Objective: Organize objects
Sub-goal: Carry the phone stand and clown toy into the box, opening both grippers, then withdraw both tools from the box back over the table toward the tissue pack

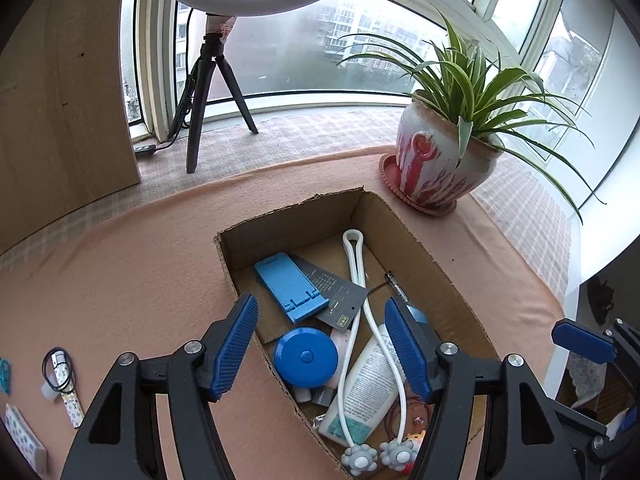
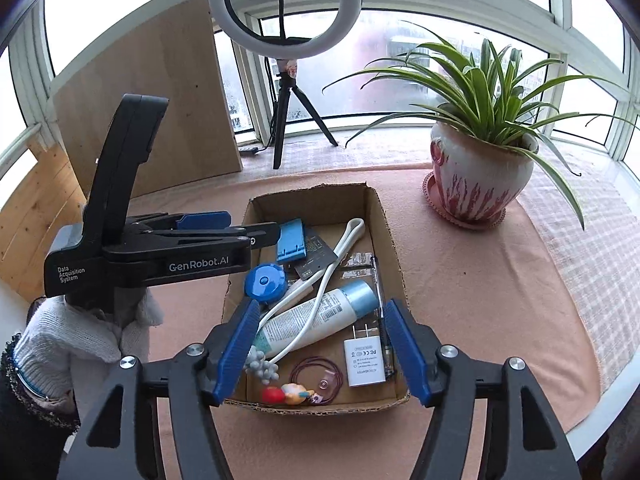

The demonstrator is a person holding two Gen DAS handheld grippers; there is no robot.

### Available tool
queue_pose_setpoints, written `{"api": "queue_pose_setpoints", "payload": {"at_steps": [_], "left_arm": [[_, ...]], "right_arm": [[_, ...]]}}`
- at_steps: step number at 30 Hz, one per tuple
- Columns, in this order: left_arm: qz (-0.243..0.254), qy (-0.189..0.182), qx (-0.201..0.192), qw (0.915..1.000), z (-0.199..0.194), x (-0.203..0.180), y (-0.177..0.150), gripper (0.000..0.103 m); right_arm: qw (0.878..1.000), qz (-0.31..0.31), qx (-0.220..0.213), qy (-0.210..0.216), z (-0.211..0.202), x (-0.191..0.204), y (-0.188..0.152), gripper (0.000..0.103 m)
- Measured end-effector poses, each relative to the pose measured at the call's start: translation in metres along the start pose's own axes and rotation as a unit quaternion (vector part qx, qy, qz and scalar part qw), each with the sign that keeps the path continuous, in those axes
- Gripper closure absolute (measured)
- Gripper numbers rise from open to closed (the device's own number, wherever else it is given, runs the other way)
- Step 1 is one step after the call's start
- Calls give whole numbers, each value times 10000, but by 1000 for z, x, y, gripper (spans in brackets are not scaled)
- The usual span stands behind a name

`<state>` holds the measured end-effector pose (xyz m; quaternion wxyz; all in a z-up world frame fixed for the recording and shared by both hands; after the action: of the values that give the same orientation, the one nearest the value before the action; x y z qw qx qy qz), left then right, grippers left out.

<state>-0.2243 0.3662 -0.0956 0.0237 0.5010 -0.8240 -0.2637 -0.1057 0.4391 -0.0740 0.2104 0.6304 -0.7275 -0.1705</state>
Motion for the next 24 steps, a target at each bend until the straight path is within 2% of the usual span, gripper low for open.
{"api": "queue_pose_setpoints", "payload": {"at_steps": [7, 16, 24], "left_arm": [[-203, 34, -23, 9998, -14, 19, -11, 34], [-504, 238, 1, 9984, -39, 64, -45, 34], [-1039, 477, 118, 9934, -60, 129, -95, 34]], "right_arm": [[9999, -93, -121, -41, -7, 11, 7, 41], [9997, -199, 34, 156, 5, 34, 4, 41], [9955, -167, 416, 840, 29, 73, -3, 41]]}}
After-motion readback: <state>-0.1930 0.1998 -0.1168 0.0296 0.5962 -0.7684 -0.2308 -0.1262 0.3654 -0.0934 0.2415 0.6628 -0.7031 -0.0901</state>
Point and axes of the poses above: each gripper's, at about its wrist camera, not at the fingertips, and z roughly the way its jaws point, x to its left, y to its top, the point moved 10 cm from there along z, roughly the way its jaws point, and after that the axes turned 9 degrees about x, right-handed, at the moved point
